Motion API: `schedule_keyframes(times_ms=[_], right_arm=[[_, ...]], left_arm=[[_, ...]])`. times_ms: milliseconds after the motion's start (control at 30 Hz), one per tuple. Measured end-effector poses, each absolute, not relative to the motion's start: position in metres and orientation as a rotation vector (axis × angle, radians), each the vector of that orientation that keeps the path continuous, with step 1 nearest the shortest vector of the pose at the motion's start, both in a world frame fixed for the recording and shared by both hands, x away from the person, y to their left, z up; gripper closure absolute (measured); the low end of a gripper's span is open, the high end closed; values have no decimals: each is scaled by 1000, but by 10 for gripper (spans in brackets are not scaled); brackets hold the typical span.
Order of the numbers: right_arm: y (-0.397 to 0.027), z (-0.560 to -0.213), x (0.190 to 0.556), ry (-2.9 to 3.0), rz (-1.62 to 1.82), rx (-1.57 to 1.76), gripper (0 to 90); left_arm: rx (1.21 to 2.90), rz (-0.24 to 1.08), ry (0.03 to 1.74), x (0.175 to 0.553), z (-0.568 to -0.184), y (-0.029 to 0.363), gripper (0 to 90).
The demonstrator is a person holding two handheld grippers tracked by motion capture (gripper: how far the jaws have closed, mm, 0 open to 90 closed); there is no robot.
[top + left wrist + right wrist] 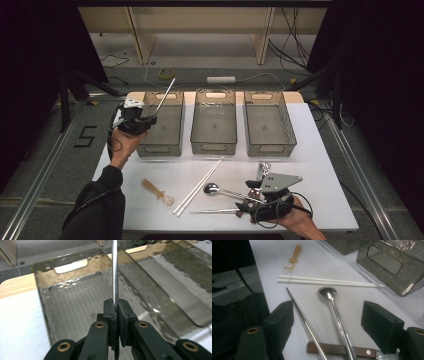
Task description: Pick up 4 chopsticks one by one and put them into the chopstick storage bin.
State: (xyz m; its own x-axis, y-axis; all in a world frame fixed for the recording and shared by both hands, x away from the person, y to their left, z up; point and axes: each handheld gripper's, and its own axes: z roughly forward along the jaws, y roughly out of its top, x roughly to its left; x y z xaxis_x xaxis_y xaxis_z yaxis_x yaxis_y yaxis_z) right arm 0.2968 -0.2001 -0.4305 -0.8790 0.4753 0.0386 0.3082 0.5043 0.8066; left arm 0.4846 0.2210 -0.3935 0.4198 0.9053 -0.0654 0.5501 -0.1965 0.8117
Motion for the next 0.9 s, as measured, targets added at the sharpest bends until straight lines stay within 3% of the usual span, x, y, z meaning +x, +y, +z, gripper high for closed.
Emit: schedule_keyframes(times_ms=[900], right_arm=[[-198,-432,296,2574,1295,647,281]], left_arm=[[1911,554,1383,516,-424,220,844]])
